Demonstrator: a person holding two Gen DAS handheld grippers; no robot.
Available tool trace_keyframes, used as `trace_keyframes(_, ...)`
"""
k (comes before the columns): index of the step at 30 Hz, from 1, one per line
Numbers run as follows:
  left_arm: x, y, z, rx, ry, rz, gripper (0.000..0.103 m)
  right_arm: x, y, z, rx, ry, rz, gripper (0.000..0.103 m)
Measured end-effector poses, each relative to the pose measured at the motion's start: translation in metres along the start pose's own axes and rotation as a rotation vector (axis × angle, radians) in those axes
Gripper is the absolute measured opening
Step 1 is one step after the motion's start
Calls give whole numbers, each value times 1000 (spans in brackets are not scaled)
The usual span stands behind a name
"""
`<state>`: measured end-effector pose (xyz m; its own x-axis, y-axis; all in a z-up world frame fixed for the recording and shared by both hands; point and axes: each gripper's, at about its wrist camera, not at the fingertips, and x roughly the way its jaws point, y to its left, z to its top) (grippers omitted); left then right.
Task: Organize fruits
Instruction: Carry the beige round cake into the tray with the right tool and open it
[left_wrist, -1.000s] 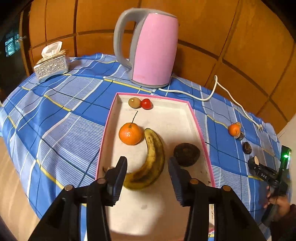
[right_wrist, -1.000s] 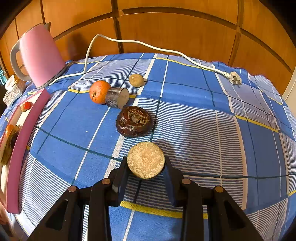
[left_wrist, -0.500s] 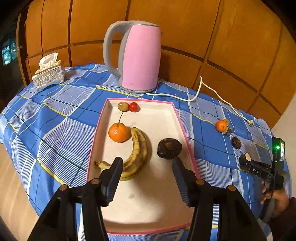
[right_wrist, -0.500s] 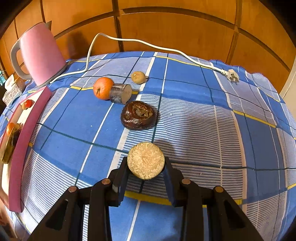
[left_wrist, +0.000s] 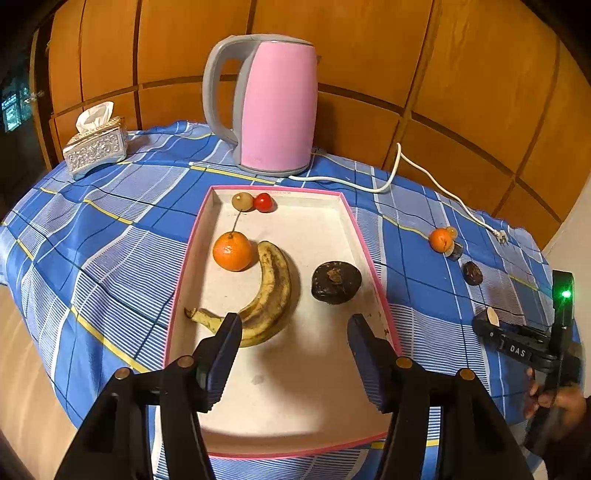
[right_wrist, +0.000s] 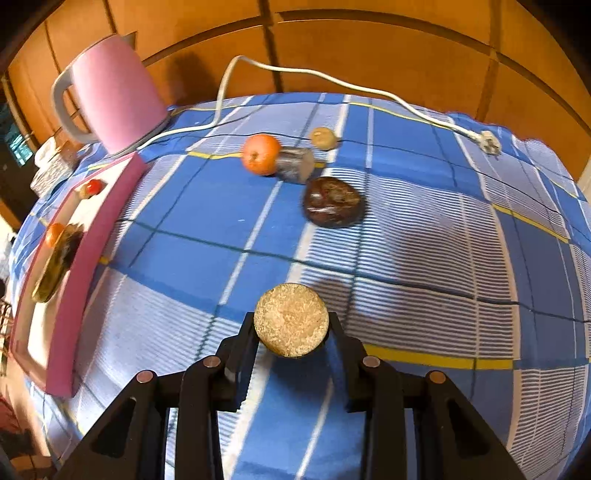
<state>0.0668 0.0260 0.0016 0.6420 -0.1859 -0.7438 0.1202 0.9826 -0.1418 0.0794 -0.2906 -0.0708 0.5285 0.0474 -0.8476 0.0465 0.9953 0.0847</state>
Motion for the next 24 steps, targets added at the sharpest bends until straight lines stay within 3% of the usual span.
trace_keyframes(7, -2, 10, -3, -12, -16, 35, 60, 2, 24, -6, -94, 15, -16, 36)
trace_keyframes(24, 2, 19, -16, -9, -1, 52, 60, -13, 85, 14, -163, -3, 171, 36)
